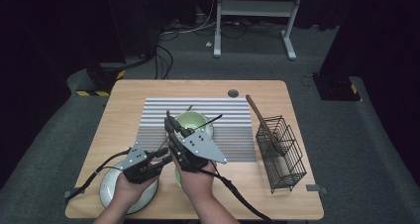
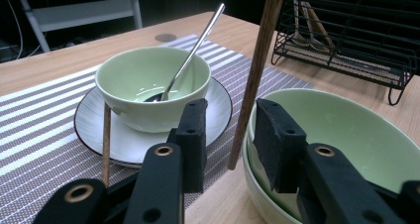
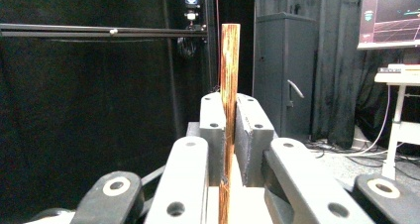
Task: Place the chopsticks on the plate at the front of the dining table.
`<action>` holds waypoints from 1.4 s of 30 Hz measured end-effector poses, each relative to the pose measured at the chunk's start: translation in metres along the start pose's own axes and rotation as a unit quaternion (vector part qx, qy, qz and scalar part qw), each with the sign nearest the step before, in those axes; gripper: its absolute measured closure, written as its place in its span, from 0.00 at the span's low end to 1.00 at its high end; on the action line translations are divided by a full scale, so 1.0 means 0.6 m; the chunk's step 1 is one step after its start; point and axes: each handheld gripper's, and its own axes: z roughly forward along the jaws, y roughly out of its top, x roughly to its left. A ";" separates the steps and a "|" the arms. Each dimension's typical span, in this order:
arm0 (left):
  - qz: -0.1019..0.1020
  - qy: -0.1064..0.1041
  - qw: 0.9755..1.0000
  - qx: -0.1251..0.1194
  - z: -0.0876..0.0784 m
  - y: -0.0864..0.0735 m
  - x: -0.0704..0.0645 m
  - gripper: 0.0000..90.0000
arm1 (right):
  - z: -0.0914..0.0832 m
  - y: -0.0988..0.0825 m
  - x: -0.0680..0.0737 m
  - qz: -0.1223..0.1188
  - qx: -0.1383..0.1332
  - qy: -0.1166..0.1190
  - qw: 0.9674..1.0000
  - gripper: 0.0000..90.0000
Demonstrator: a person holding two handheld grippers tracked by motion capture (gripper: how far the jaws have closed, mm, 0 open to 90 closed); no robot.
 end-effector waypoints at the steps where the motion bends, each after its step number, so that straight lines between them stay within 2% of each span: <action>1: 0.000 0.000 1.000 0.000 0.001 0.000 0.000 0.75 | 0.000 0.000 0.000 0.002 0.001 0.001 1.000 0.92; 7: 0.000 -0.004 1.000 -0.003 0.003 -0.003 -0.003 0.79 | 0.003 -0.004 0.001 0.010 0.004 0.003 1.000 0.92; 16: 0.016 0.000 1.000 -0.003 0.003 -0.006 -0.006 0.92 | 0.007 -0.010 -0.005 0.023 0.008 0.005 1.000 0.92; 21: 0.033 0.002 0.999 0.000 0.001 -0.004 -0.012 0.94 | 0.008 -0.009 -0.010 0.020 0.012 0.000 1.000 0.91; 29: 0.028 -0.001 1.000 -0.003 -0.001 -0.001 -0.015 0.94 | 0.005 -0.007 -0.012 -0.003 0.014 -0.008 1.000 0.83; 38: 0.027 -0.004 1.000 -0.008 -0.007 0.001 -0.019 0.94 | 0.012 -0.022 -0.010 -0.020 0.033 -0.013 0.999 0.77; 42: 0.027 -0.006 1.000 -0.007 -0.009 0.001 -0.021 0.95 | 0.012 -0.033 -0.020 -0.013 0.042 -0.020 0.999 0.76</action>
